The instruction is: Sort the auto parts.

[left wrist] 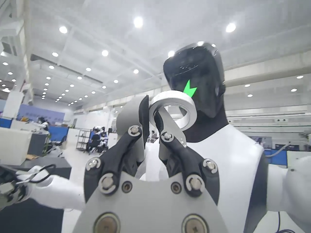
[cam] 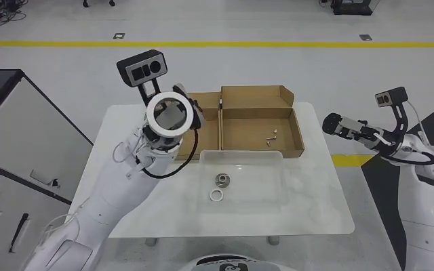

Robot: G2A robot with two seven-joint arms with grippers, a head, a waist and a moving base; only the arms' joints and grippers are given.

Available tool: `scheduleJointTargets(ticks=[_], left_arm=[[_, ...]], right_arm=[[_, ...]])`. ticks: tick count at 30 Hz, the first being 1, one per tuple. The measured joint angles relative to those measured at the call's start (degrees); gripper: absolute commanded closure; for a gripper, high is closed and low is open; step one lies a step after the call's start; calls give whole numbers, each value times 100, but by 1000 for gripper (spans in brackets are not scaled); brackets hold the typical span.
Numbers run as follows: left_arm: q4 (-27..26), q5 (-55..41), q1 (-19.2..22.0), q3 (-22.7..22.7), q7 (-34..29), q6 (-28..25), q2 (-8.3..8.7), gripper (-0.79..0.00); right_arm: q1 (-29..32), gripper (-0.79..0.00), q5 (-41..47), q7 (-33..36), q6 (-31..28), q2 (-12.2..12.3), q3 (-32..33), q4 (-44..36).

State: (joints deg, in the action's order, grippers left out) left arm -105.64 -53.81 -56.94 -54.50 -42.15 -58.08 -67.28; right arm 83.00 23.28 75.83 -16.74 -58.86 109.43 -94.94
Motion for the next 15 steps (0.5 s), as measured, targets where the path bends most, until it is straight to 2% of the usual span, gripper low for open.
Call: scheduleJointTargets(ticks=[4,7,10,15], left_arm=[[22,-554,11,-56,-294,8,-88,0],[163,-476,19,-105,-429,14,-125,0],[338,-145,26,-176,-517,110,-133,0],[515,933,27,-443,-678,485,-101,0]], right_arm=[[0,-785,0,0,0,0,0,0],[0,-785,0,0,0,0,0,0],[0,-785,0,0,0,0,0,0],[0,-785,0,0,0,0,0,0]])
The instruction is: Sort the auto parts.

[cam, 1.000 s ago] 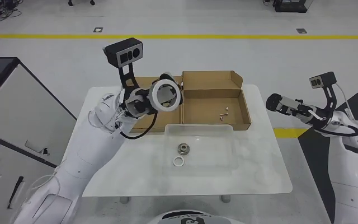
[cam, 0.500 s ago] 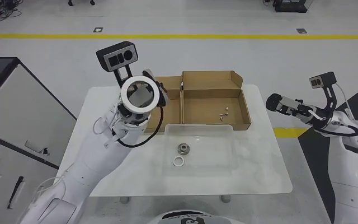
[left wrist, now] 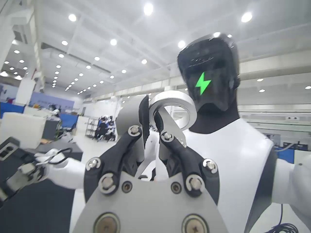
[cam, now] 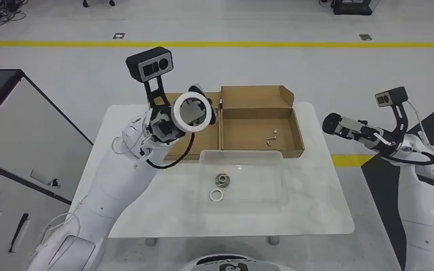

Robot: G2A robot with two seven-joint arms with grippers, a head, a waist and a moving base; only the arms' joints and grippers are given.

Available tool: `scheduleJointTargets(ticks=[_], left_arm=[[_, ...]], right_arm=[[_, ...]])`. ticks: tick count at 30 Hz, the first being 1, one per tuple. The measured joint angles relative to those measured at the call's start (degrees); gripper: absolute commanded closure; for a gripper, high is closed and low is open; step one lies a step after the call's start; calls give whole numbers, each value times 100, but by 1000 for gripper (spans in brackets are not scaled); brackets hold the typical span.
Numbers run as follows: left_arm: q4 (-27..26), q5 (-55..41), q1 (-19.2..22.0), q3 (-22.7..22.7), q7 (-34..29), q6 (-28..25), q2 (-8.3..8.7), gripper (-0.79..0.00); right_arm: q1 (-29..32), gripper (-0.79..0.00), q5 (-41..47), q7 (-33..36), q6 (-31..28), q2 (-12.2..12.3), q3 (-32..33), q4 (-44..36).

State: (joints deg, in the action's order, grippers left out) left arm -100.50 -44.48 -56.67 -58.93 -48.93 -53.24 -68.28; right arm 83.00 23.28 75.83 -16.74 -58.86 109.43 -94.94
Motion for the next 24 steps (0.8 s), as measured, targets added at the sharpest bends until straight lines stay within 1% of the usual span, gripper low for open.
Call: scheduleJointTargets(ticks=[2,6,10,13,16,20,24], left_arm=[[-32,478,-21,-99,27,182,12,0],[-168,1047,-89,-198,163,408,15,0],[-290,1123,-149,-194,292,415,-2,0],[-399,638,-191,-71,422,163,-44,0],[-397,-33,-178,72,449,-123,-92,0],[-323,-611,-119,143,314,-304,-134,0],[-297,-968,-105,159,190,-378,-166,0]], right_arm=[[0,-785,0,0,0,0,0,0],[0,-785,0,0,0,0,0,0],[0,-785,0,0,0,0,0,0],[0,-785,0,0,0,0,0,0],[0,-785,0,0,0,0,0,0],[0,-785,0,0,0,0,0,0],[0,-785,0,0,0,0,0,0]])
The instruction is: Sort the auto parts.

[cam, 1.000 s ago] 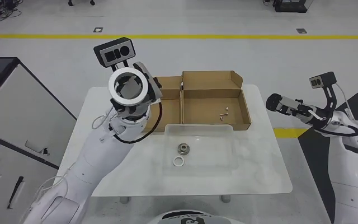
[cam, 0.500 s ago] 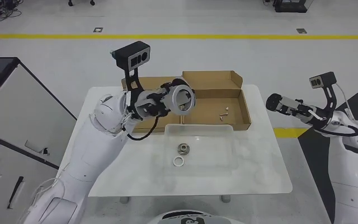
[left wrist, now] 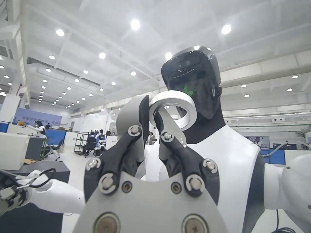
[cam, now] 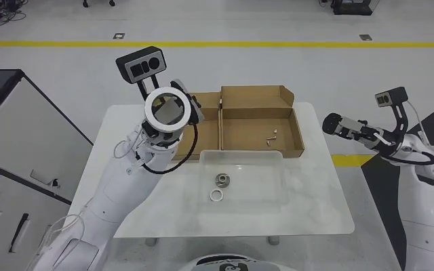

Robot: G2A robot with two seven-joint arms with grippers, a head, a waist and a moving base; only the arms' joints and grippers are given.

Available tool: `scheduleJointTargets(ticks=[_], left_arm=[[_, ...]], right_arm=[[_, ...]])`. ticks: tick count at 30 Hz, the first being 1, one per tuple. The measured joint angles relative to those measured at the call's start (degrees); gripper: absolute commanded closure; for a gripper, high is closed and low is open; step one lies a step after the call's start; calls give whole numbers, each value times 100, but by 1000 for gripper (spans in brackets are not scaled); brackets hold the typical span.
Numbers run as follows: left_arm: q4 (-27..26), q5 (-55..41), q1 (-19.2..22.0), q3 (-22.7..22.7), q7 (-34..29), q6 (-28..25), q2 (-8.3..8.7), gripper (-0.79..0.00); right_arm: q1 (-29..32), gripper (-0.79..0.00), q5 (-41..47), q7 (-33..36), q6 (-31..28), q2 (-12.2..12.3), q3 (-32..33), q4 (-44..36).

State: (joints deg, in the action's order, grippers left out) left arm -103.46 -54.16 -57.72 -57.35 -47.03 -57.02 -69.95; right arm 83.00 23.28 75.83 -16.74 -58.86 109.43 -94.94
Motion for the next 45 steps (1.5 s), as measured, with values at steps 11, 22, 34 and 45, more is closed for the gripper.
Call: scheduleJointTargets(ticks=[11,22,34,45], left_arm=[[-6,-96,4,6,-30,7,-10,0],[52,652,-97,-174,196,391,-8,0],[284,3264,-442,-518,738,1513,28,0],[450,5558,-317,-803,365,2458,141,0]], right_arm=[[0,-785,0,0,0,0,0,0],[0,-785,0,0,0,0,0,0],[0,-785,0,0,0,0,0,0],[0,-785,0,0,0,0,0,0]])
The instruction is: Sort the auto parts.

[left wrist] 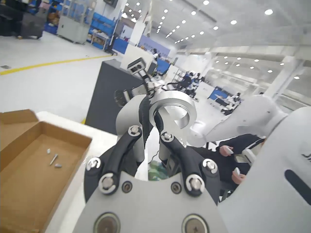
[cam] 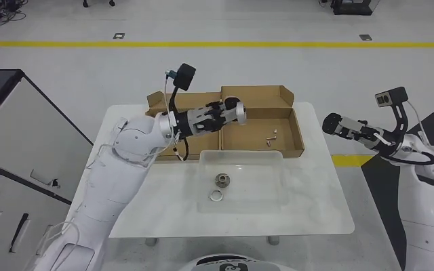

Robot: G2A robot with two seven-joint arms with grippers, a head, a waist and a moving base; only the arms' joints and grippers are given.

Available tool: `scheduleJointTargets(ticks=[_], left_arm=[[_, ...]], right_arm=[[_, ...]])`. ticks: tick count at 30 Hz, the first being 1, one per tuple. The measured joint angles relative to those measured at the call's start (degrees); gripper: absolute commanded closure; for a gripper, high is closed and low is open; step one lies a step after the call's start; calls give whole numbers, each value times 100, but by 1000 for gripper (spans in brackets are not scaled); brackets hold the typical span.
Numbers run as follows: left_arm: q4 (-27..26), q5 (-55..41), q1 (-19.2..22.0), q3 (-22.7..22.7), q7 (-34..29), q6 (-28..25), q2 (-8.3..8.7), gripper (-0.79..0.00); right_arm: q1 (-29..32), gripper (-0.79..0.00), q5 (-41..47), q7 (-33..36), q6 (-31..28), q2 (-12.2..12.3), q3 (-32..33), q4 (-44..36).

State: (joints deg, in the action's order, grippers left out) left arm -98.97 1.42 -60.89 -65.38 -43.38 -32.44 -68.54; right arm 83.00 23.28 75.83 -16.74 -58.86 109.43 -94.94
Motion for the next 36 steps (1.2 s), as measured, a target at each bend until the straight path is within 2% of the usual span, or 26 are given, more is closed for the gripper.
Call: scheduleJointTargets(ticks=[5,10,17,26,36], left_arm=[[124,716,151,-115,-197,193,51,0],[314,1452,408,-203,-760,397,127,0],[759,2390,805,-45,-1475,582,189,0],[1822,3256,1551,645,-1840,608,108,0],[3039,3858,2258,1511,-1998,601,-96,0]], right_arm=[[0,-785,0,0,0,0,0,0],[0,-785,0,0,0,0,0,0],[0,-785,0,0,0,0,0,0],[0,-785,0,0,0,0,0,0],[0,-785,0,0,0,0,0,0]])
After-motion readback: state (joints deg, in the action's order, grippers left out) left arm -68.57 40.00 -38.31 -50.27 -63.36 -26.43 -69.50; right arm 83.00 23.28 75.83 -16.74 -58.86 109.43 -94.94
